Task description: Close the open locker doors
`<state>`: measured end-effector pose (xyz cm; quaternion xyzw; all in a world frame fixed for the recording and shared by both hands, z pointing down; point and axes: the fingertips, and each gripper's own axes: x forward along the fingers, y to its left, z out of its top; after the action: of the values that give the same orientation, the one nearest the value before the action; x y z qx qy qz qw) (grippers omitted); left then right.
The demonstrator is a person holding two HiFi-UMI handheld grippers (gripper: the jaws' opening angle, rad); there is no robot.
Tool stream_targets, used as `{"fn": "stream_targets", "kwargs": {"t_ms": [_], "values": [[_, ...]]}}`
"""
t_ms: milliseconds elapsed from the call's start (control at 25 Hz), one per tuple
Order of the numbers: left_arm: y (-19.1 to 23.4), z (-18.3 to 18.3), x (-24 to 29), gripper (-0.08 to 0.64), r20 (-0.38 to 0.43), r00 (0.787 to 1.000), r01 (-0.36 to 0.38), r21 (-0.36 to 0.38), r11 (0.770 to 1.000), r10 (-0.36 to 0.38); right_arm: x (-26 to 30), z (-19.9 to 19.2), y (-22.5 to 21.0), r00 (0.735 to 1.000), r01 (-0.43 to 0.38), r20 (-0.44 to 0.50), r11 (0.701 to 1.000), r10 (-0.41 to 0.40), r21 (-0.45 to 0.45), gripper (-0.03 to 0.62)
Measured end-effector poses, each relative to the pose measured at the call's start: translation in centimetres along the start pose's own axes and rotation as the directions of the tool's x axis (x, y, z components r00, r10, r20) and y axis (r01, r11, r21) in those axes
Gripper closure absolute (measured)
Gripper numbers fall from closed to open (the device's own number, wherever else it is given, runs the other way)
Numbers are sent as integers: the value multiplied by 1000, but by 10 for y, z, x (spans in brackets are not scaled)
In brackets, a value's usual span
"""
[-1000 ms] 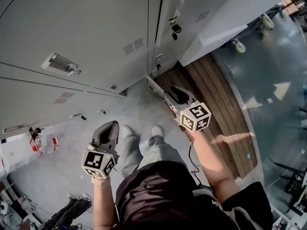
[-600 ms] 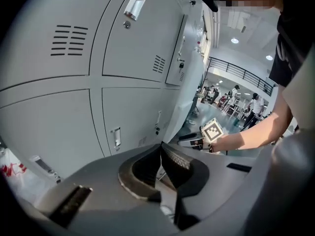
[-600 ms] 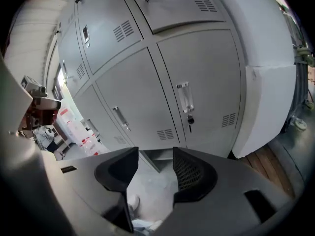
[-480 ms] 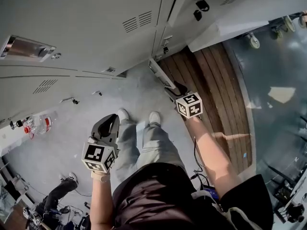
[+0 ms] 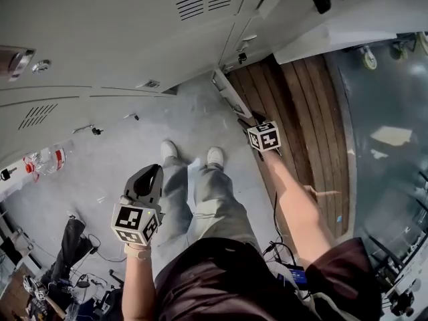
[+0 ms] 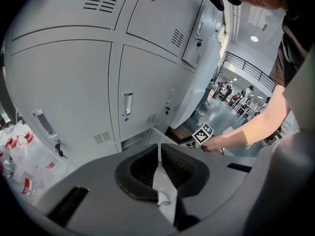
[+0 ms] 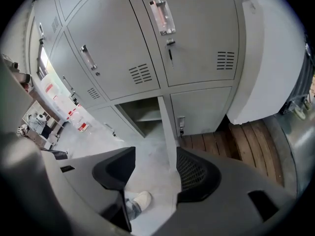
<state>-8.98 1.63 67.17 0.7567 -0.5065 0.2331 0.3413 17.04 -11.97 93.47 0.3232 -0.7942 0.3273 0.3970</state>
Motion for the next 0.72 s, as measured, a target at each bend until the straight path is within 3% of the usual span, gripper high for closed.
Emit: {"fn": "stream_targets", "kwargs": {"t_ms": [480, 720], "values": [[6, -38, 15, 540, -55, 998, -13, -43, 999, 11, 55, -48, -36, 989, 27, -144, 1000, -29, -16, 327], [11, -48, 17, 540, -58, 998, -15, -79, 997, 10, 62, -52, -37, 990, 40, -137, 999, -39, 6, 387]]}}
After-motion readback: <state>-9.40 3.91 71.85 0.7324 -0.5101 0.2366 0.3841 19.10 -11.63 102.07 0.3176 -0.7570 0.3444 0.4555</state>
